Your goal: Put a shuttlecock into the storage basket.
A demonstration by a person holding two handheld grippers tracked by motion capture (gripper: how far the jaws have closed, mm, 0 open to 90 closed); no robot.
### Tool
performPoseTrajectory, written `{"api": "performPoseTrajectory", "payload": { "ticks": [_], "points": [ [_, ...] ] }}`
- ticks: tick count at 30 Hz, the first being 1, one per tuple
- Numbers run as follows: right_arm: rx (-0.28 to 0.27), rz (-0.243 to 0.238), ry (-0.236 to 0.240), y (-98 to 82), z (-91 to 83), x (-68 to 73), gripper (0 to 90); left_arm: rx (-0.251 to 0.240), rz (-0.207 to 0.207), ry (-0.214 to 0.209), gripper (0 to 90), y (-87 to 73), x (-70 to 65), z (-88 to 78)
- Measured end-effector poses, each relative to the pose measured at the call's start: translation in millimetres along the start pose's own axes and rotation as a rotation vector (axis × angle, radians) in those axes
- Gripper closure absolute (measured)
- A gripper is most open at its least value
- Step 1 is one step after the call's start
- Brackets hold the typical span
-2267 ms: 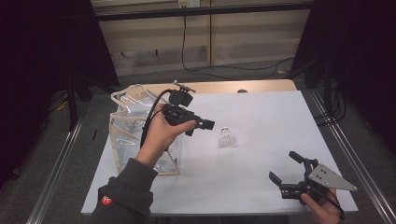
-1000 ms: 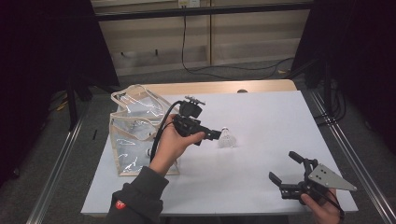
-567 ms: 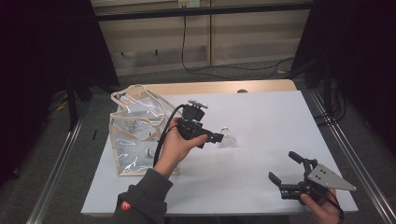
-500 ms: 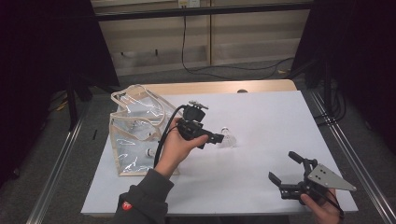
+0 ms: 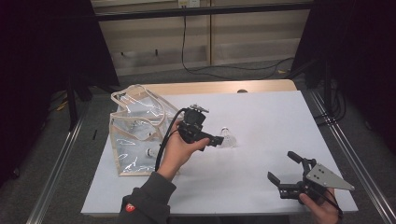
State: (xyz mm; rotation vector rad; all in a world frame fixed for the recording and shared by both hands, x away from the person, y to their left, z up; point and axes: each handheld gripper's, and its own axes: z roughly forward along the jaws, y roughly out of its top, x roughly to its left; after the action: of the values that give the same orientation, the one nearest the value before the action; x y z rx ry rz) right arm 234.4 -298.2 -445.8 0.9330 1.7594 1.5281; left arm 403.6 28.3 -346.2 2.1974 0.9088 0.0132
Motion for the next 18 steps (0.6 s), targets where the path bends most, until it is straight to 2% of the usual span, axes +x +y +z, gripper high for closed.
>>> {"api": "performPoseTrajectory", "payload": {
  "ticks": [3, 5, 6, 9, 13, 16, 18],
  "points": [
    [0.001, 0.005, -0.005, -0.3, -0.1, -0.5, 1.2, 0.019, 0.011, 0.003, 6.7, -0.7, 0.3, 3.7],
    [-0.001, 0.001, -0.005, 0.0, -0.7, -1.1, 1.2, 0.011, 0.004, 0.009, 6.6, -1.2, -0.8, 7.2],
    [0.001, 0.001, -0.005, -0.1, -1.1, -1.3, 1.2, 0.013, 0.004, -0.004, 6.6, -1.1, -1.3, 9.1],
    [0.003, 0.002, -0.010, -0.9, -1.7, -2.7, 1.2, 0.015, 0.011, -0.004, 6.7, -0.8, -3.9, 14.2],
    [0.002, 0.003, -0.017, -1.2, -3.5, -4.7, 1.2, 0.013, -0.002, -0.014, 6.7, -0.8, -5.5, 20.4],
    [0.000, 0.011, -0.027, -1.2, -4.2, -7.0, 1.1, 0.013, 0.007, -0.006, 6.8, -1.6, -6.5, 24.3],
    [0.000, 0.009, -0.029, -1.0, -3.8, -8.4, 1.1, 0.012, -0.002, -0.007, 7.1, -2.3, -7.0, 26.0]
  ]
}}
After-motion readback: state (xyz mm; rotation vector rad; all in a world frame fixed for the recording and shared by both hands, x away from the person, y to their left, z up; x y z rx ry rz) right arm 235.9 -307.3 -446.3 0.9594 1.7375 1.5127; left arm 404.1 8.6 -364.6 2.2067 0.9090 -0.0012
